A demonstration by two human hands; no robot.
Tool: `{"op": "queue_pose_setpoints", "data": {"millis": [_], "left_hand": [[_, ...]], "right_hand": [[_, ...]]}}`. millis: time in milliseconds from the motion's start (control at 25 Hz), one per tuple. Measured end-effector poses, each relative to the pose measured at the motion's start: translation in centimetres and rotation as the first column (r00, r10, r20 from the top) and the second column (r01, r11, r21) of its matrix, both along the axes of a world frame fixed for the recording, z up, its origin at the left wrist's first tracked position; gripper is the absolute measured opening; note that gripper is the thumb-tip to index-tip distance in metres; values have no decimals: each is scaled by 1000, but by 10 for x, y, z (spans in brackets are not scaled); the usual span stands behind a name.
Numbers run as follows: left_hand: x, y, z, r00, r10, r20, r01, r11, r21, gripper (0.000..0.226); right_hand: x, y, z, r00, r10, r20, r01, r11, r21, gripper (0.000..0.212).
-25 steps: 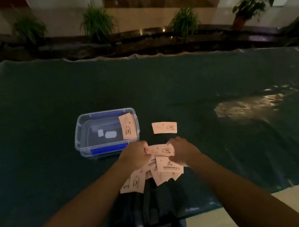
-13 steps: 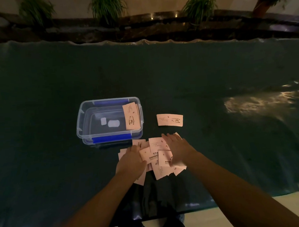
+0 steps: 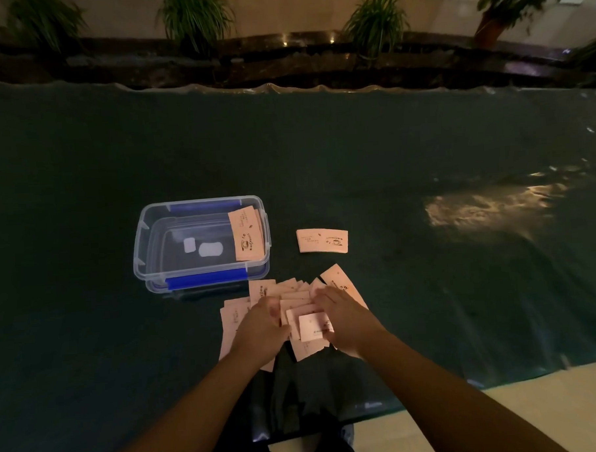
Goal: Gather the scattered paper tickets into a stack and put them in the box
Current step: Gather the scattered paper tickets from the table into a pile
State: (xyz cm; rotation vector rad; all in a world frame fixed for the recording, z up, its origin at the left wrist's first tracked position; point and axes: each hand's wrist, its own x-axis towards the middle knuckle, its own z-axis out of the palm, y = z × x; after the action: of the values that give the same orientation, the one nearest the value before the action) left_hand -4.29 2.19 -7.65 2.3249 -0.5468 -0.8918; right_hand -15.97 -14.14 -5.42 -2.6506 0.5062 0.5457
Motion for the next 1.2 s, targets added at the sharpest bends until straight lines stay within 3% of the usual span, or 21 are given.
{"op": "queue_pose_setpoints", "data": {"millis": [160, 360, 520, 680, 840, 960, 1120, 1200], "left_hand": [[-8, -6, 1, 997, -21, -74, 20, 1000, -16, 37], [-15, -5, -3, 995, 78, -60, -76, 997, 30, 25], [-19, -4, -9, 981, 146, -126, -139, 988, 67, 46], [-26, -13, -10, 987, 135, -85, -124, 984, 125, 35], [-35, -20, -12, 990, 121, -77, -112, 987, 112, 38], [-43, -23, -13, 988, 150, -30, -141, 969, 203, 38], [-52, -27, -11, 975, 206, -79, -192, 969, 152, 7], [-55, -29, -7, 975, 198, -102, -184, 974, 132, 16]], "right_hand": [[-7, 5, 1, 998, -55, 21, 55, 998, 5, 68], [-21, 4, 1, 990, -141, -18, 141, 990, -12, 62], [-34, 6, 0, 927, -370, -61, 375, 917, 134, 65], [-40, 11, -3, 885, -457, -89, 466, 859, 211, 62], [-42, 14, -3, 915, -393, -90, 403, 898, 175, 55], [-41, 15, -1, 957, -272, -101, 280, 957, 74, 49], [-39, 8, 0, 990, -67, -127, 57, 995, -85, 42], [-38, 7, -1, 991, -25, -128, 14, 996, -84, 46]]}}
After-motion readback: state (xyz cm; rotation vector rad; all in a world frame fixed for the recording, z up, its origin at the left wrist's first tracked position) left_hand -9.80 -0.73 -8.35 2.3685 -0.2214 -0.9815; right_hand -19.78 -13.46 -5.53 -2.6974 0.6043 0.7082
